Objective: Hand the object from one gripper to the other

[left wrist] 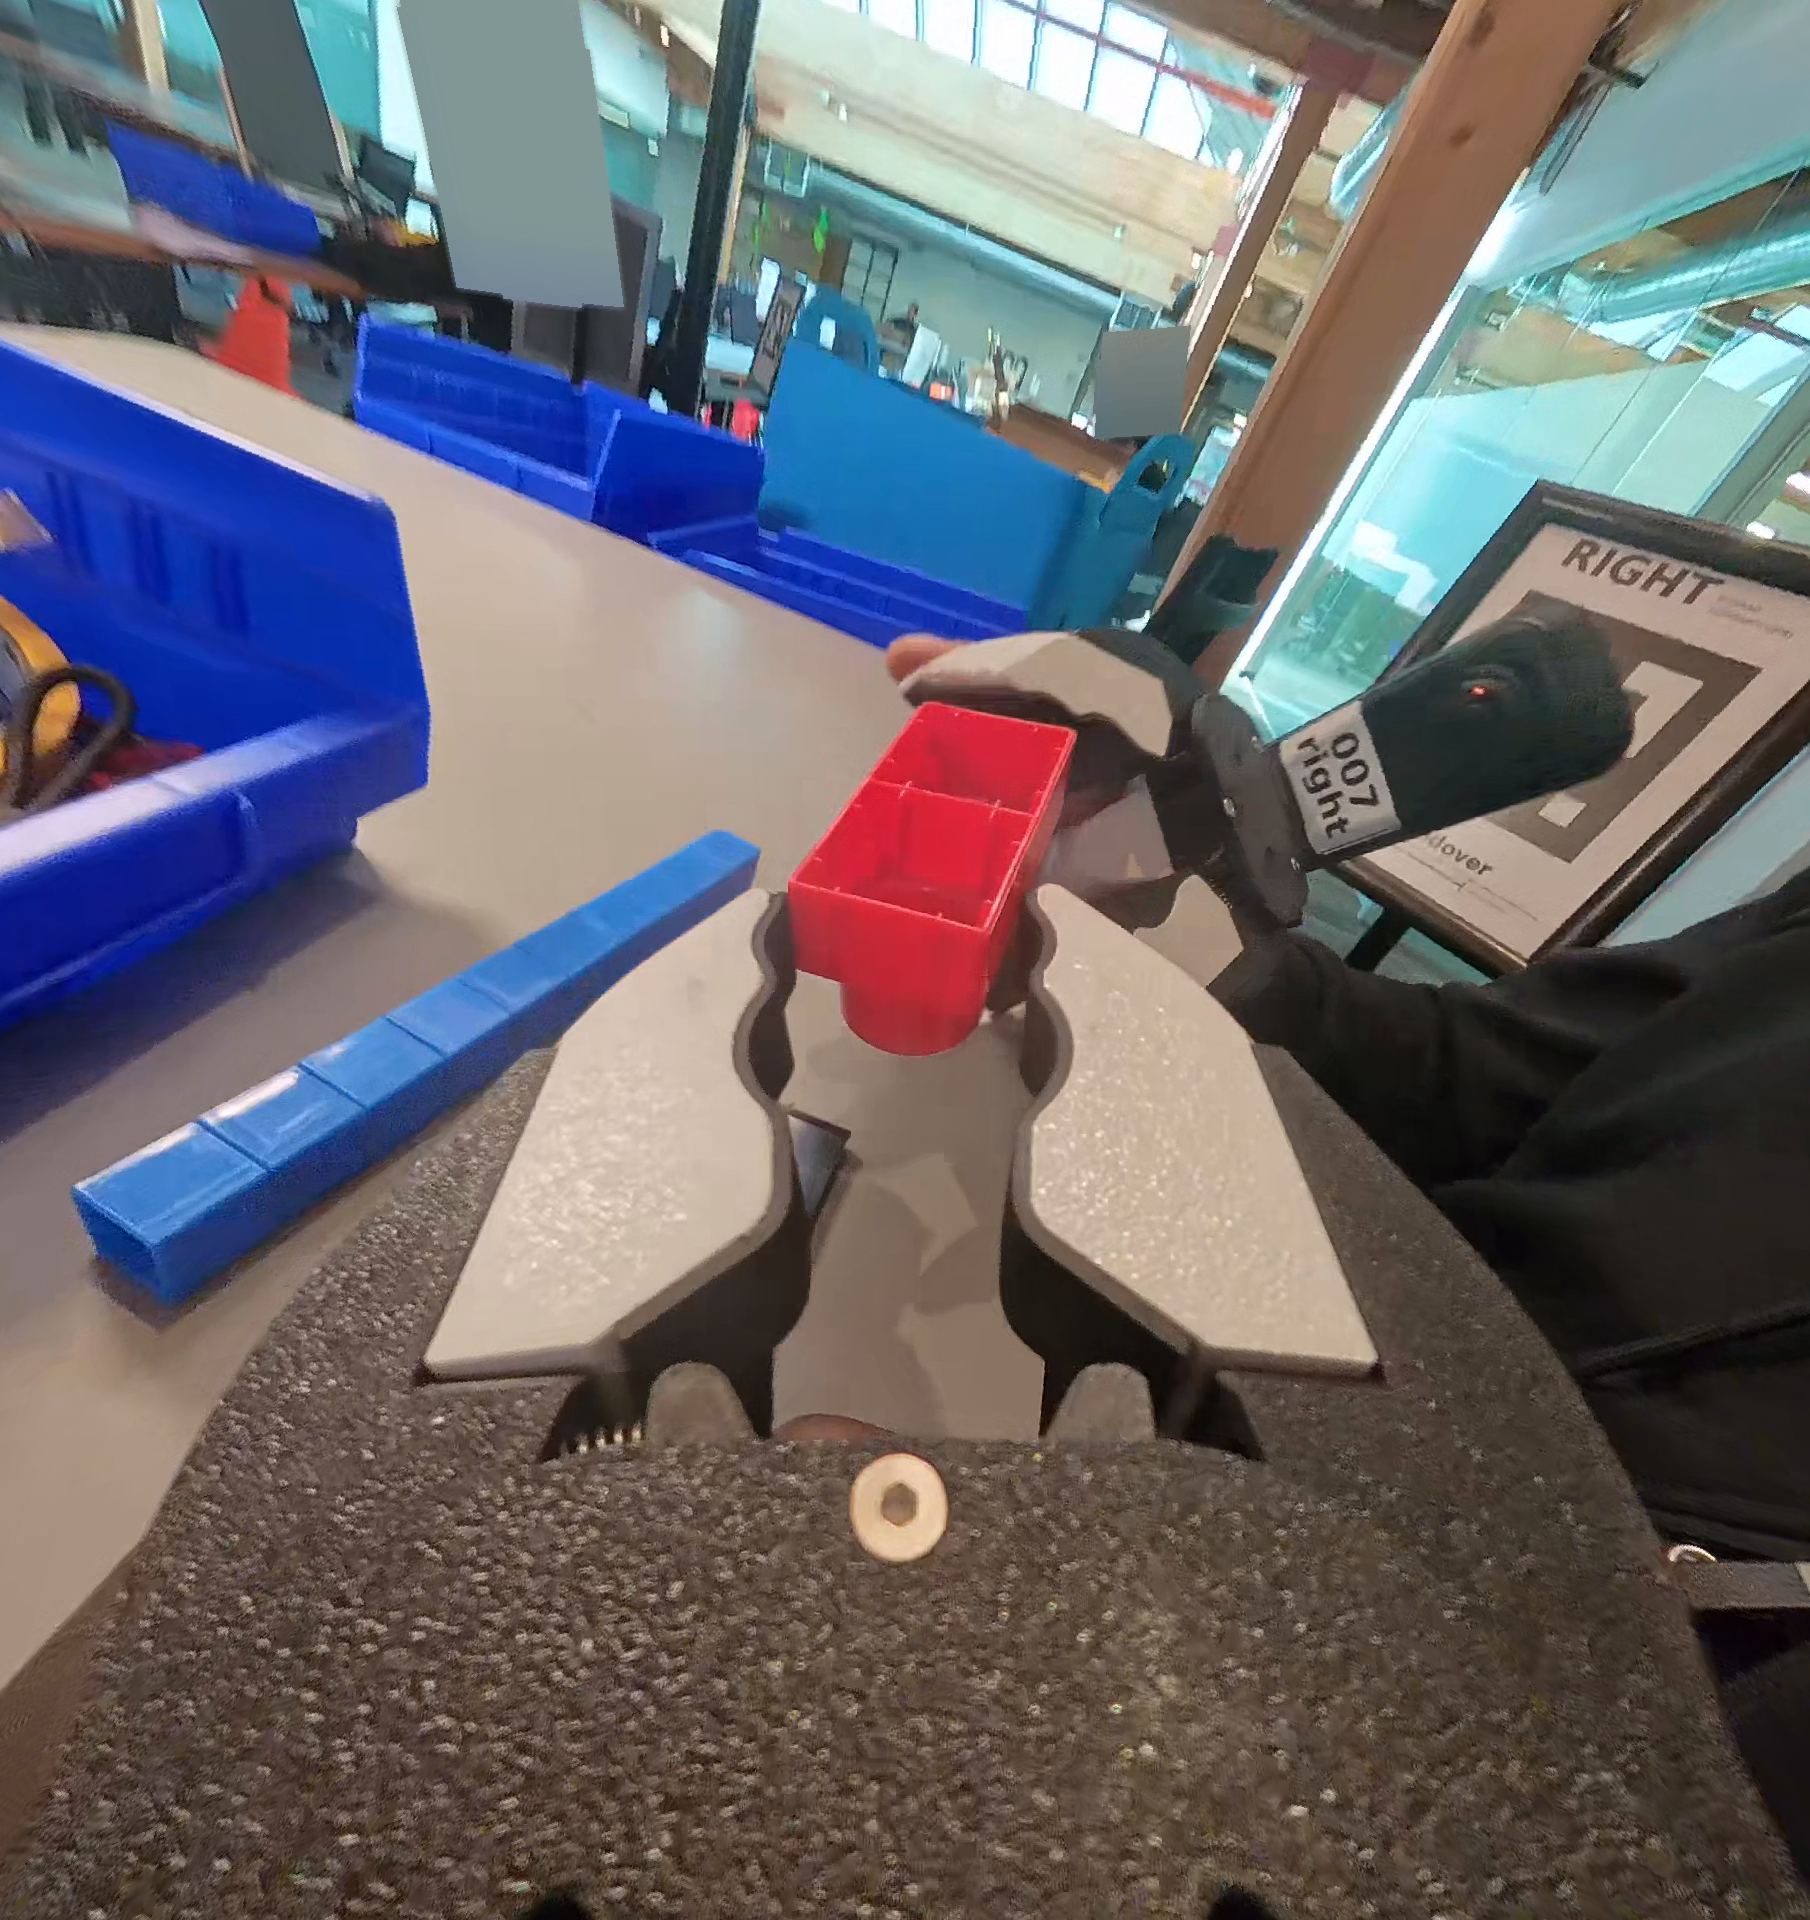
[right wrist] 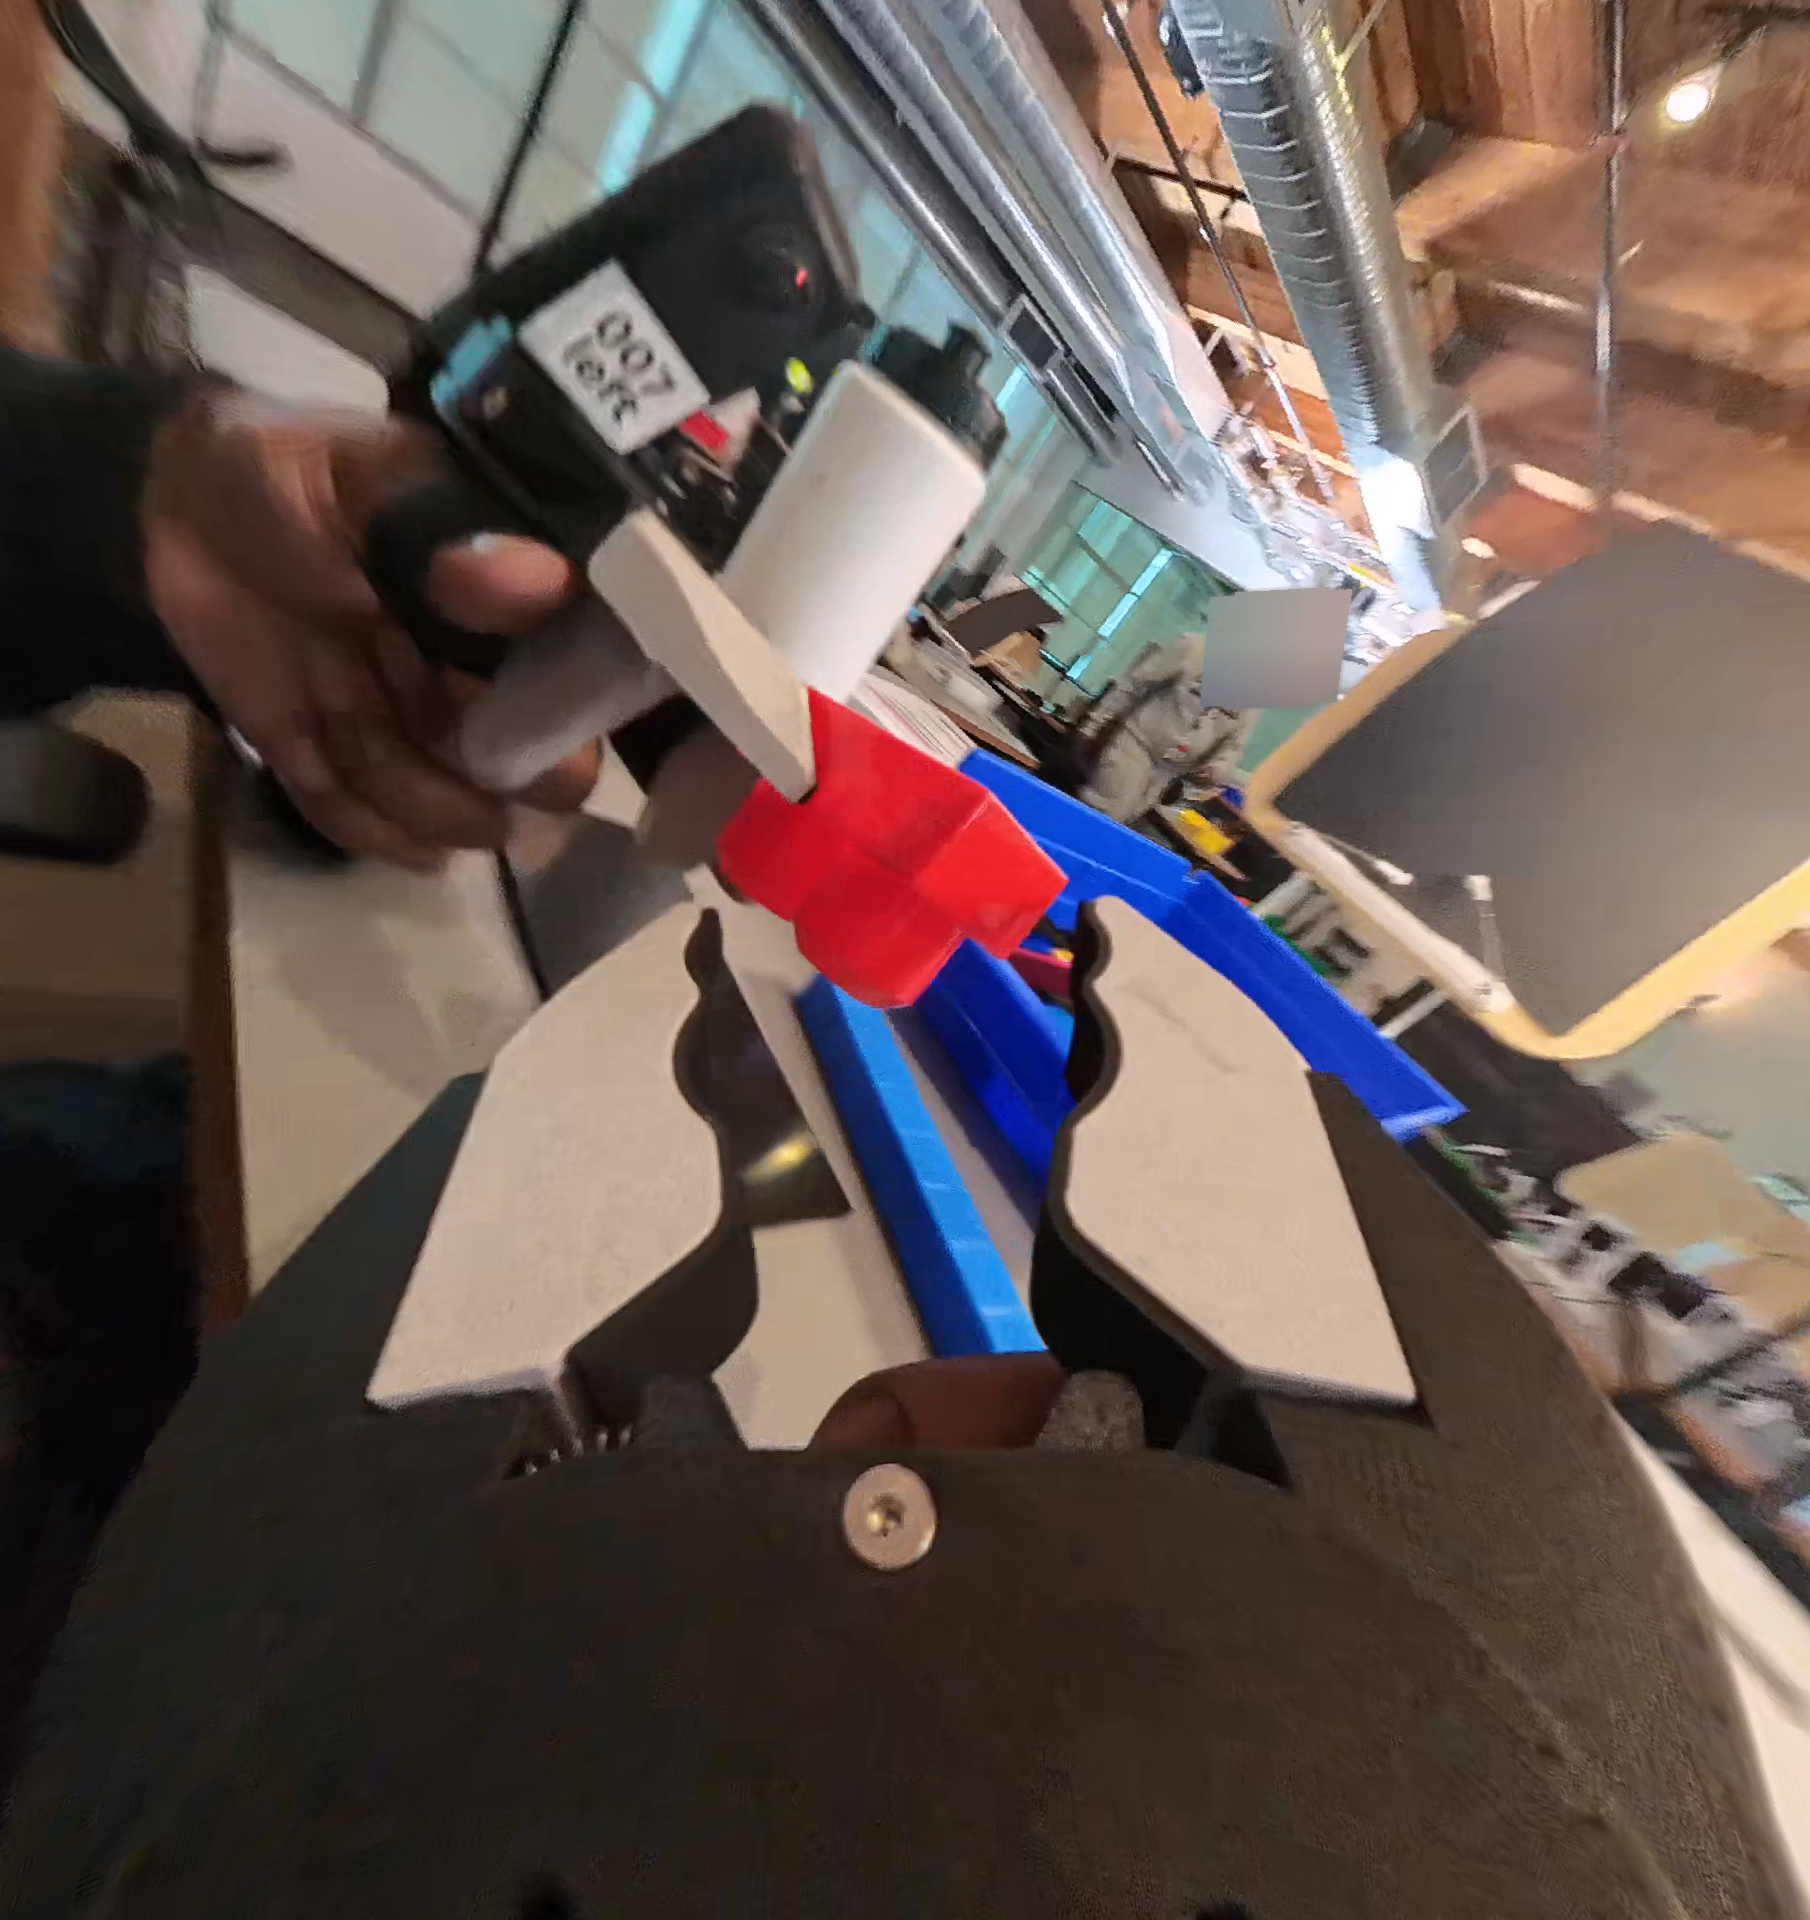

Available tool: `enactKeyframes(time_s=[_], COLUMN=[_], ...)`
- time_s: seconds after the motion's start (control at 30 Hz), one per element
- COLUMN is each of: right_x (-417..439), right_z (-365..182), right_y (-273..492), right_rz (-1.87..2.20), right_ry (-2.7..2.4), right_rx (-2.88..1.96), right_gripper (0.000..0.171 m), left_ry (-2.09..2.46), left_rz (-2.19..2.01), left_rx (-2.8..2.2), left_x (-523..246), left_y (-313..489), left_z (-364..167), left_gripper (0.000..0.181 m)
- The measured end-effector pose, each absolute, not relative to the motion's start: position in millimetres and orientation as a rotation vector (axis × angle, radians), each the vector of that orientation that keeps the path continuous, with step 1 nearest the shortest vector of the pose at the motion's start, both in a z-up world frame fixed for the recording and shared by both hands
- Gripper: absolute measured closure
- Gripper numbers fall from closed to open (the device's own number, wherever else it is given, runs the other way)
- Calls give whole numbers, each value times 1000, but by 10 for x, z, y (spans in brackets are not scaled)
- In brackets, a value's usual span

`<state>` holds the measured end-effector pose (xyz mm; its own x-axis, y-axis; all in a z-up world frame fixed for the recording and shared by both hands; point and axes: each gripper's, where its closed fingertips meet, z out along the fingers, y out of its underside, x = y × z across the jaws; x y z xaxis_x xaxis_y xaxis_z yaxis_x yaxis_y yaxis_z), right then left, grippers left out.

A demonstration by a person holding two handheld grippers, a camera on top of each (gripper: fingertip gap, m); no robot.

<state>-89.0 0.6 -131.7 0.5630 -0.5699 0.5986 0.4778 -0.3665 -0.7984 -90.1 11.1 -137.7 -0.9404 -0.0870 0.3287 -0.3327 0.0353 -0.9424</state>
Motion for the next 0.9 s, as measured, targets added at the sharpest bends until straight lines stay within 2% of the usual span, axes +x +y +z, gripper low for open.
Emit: enactKeyframes(time_s=[0.17, 0.3, 0.37, 0.5, 0.7, 0.9], right_x=[-885, -851, -846, -828, -859, -1186], right_z=[-1491, -1561, -1594, -1492, -1247, -1105], right_y=[37, 57, 65, 25, -22, 128], right_rz=[-1278, -1431, -1366, -1249, -1027, -774], right_ry=[-17, -74, -57, 25, 157, 164], right_rx=[-1709, -1740, -1766, -1720, -1568, -1462], right_gripper=[96, 121, 122, 122, 121, 121], left_ry=[-2181, -2124, -2087, -1987, -1956, -1948], left_rz=[1792, 1742, 1795, 1960, 2167, 2271], left_rx=[418, 430, 413, 394, 441, 283], left_x=[-987, -989, -974, -921, -886, -1293], left_y=[101, 122, 136, 245, 363, 232], left_z=[-1566, -1581, -1519, -1349, -1209, -1137], left_gripper=[139, 140, 139, 118, 112, 108])
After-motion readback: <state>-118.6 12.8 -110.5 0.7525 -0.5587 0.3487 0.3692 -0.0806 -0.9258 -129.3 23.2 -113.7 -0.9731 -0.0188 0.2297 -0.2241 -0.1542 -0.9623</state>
